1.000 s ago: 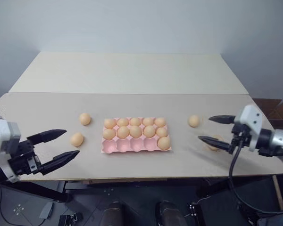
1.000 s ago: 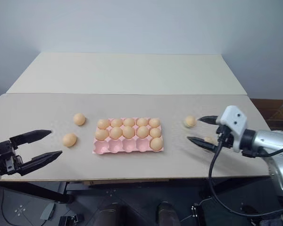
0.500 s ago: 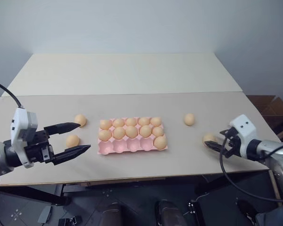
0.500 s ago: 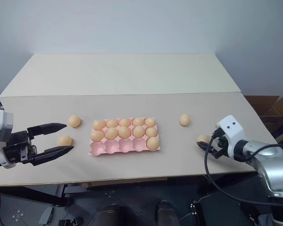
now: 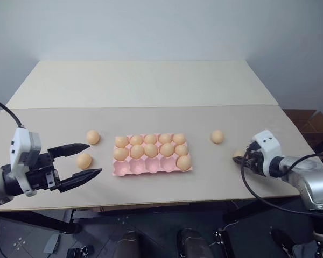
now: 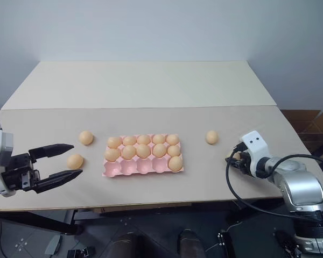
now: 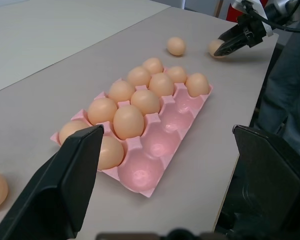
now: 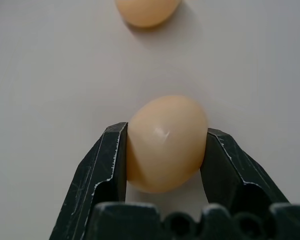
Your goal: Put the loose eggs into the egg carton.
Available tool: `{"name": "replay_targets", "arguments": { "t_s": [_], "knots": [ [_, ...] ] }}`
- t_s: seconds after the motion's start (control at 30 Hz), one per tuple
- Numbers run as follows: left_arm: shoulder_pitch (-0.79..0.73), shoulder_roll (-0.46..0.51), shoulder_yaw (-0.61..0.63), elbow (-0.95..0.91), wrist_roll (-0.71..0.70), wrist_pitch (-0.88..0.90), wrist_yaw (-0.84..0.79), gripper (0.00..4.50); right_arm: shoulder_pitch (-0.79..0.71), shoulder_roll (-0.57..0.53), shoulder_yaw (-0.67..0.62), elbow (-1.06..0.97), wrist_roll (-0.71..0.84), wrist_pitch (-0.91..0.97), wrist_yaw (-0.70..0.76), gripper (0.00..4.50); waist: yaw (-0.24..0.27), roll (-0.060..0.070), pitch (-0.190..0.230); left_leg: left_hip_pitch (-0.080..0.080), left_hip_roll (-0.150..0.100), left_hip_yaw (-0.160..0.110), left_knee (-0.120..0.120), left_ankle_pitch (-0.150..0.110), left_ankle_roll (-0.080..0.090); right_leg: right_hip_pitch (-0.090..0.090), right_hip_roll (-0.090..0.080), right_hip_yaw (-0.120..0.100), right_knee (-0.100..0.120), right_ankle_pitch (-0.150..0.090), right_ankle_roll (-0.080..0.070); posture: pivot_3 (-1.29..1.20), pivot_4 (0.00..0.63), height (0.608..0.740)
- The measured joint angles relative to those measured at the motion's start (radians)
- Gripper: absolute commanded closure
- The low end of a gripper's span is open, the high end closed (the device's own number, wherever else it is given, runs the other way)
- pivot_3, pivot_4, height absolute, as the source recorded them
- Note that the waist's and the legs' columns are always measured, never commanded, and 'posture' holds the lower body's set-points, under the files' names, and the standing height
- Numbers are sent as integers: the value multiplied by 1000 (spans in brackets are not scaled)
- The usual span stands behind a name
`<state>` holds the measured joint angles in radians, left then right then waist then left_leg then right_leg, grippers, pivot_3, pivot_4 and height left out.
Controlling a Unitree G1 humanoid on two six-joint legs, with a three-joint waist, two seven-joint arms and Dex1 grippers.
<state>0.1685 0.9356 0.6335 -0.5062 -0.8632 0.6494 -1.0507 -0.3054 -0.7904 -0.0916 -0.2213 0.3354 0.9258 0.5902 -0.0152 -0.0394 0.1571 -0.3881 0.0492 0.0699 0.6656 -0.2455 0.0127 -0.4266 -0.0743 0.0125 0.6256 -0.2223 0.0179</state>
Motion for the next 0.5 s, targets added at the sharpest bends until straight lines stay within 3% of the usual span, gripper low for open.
{"name": "replay_targets", "arguments": {
  "t_s": [0.17, 0.43, 0.5],
  "knots": [
    [-15, 0, -5, 0, 5, -15, 0, 0, -119, 123, 91, -220, 69, 46, -4, 2565, -4, 0, 0, 0, 2, -2, -1, 0, 0, 0, 3, -1, 1, 2, 3, 0, 150, 740],
    [-12, 0, -13, 1, 6, -18, 4, 0, -165, 248, 315, -270, 78, 66, -6, 2565, 8, 0, 0, -2, -1, 0, -2, 0, 0, -1, -2, -2, -2, 4, -1, 0, 150, 740],
    [-4, 0, -11, -1, 6, -18, 8, 0, -169, 269, 350, -270, 68, 67, -15, 1852, 5, 0, 0, -2, -1, 0, -2, 0, 0, -1, -2, -2, -2, 4, -1, 0, 150, 740]
  ]
}}
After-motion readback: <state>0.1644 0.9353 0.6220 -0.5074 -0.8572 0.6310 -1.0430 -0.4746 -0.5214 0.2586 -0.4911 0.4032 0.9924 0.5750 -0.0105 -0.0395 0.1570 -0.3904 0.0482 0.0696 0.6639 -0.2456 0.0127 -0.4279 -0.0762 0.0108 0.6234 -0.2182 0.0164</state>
